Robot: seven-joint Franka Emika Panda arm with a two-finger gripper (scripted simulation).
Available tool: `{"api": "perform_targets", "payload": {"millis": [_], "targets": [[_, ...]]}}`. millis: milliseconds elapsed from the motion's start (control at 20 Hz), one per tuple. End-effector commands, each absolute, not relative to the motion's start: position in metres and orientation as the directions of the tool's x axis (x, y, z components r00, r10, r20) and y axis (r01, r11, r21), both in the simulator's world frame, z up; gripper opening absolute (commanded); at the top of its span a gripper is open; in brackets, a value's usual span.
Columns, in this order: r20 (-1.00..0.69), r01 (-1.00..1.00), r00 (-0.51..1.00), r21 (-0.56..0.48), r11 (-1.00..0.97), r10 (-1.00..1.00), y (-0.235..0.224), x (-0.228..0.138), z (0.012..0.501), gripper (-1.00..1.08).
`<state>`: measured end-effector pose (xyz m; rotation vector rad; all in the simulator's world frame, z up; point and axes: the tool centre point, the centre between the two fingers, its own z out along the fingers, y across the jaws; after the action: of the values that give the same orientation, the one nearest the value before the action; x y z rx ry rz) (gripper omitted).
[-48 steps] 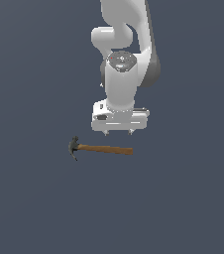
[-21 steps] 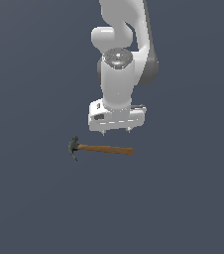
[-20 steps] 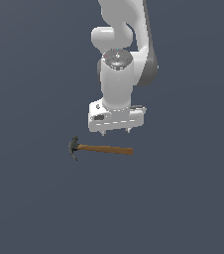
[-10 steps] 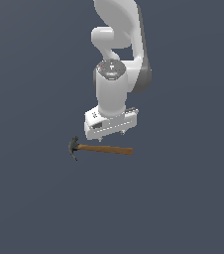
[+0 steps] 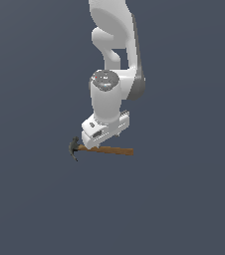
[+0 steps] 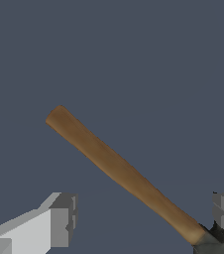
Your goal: Pick up the object and move it to a goal position.
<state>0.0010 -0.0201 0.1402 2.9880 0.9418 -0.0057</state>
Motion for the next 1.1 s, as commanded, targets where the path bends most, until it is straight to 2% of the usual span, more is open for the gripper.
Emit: {"api": "perform_targets", "payload": {"millis": [0,1050], "targets": [[-0.007,0.625,0.781,0.007,-0.781,0.625,-0.025,0.001,0.134,1.00],[-0.005,0.928,0.373,0.001,-0.373,0.928,-0.059,0.000,0.081,1.00]]}}
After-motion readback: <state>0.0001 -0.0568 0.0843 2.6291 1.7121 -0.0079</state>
